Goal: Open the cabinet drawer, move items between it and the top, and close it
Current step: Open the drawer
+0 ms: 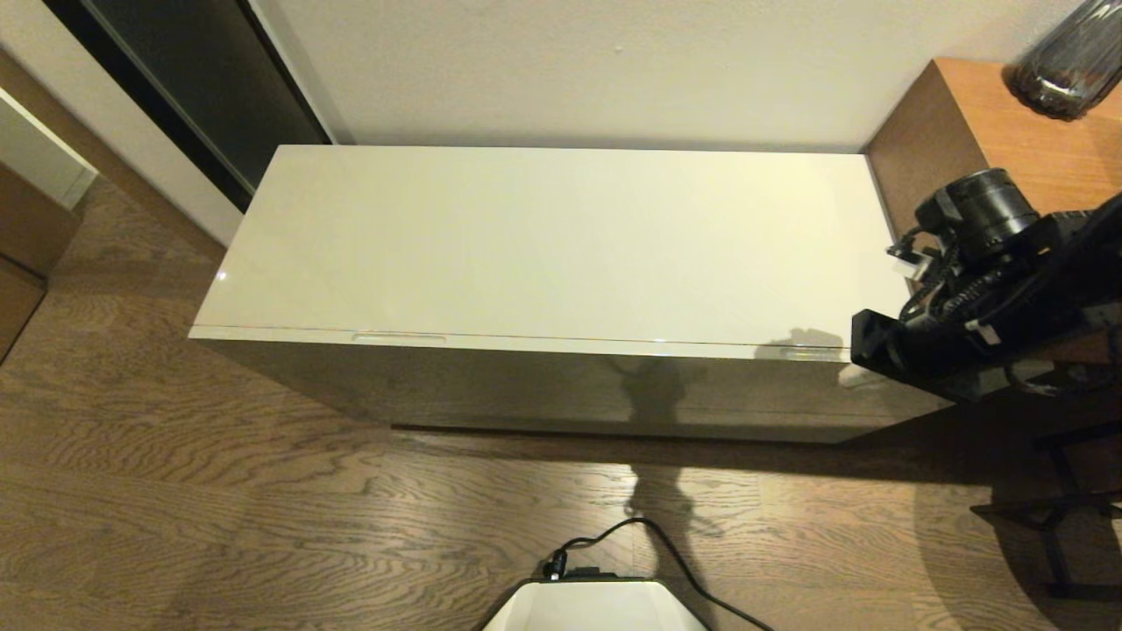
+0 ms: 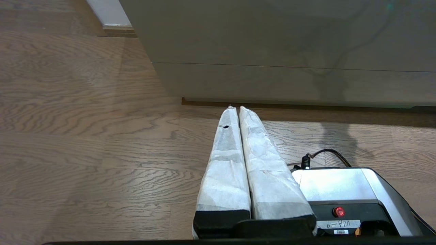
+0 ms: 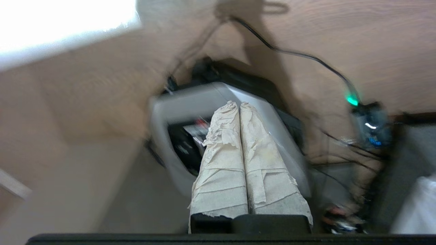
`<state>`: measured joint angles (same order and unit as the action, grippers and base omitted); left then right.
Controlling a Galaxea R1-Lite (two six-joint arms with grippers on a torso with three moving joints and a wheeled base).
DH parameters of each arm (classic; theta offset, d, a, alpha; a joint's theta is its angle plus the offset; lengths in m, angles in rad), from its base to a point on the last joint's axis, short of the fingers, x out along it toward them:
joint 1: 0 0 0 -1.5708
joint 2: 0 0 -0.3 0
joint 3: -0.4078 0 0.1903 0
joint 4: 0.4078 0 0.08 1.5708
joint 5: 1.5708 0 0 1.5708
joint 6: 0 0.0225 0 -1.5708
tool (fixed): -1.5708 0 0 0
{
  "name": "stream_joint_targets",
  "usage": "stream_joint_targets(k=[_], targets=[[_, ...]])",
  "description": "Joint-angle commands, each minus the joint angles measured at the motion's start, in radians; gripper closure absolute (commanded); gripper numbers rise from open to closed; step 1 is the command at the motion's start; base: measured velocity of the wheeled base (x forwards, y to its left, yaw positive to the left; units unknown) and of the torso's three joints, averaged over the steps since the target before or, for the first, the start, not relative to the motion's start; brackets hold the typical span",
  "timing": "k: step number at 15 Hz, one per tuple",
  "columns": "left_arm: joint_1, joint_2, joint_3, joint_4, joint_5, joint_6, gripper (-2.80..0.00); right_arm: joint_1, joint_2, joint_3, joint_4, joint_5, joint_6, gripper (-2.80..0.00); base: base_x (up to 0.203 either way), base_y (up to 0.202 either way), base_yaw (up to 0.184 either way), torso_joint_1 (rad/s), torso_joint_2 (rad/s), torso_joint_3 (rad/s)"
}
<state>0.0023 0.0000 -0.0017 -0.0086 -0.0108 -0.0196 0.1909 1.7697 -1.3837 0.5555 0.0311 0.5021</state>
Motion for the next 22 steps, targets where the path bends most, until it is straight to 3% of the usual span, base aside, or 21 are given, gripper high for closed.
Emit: stream_joint_targets(k=[1, 6, 8, 14, 22], targets=[[0.001, 0.002, 0.0, -0.001, 0.0, 0.0, 0.0, 0.007, 0.146, -0.119, 0.012, -0.002, 0.034, 0.0, 0.0, 0.0, 0.0, 0.0, 0.0, 0.0], [0.001, 0.002, 0.0, -0.001, 0.0, 0.0, 0.0, 0.009, 0.178, -0.159, 0.009, -0.016, 0.039, 0.0, 0.0, 0.0, 0.0, 0.0, 0.0, 0.0], [0.001, 0.002, 0.0, -0.001, 0.0, 0.0, 0.0, 0.008, 0.2, -0.178, -0.008, -0.077, 0.042, 0.0, 0.0, 0.0, 0.0, 0.0, 0.0, 0.0], [0.0, 0.002, 0.0, -0.001, 0.0, 0.0, 0.0, 0.007, 0.225, -0.278, 0.004, -0.095, 0.05, 0.0, 0.0, 0.0, 0.0, 0.0, 0.0, 0.0], [0.001, 0.002, 0.0, -0.001, 0.0, 0.0, 0.0, 0.005, 0.271, -0.245, 0.003, -0.135, 0.058, 0.0, 0.0, 0.0, 0.0, 0.0, 0.0, 0.0]])
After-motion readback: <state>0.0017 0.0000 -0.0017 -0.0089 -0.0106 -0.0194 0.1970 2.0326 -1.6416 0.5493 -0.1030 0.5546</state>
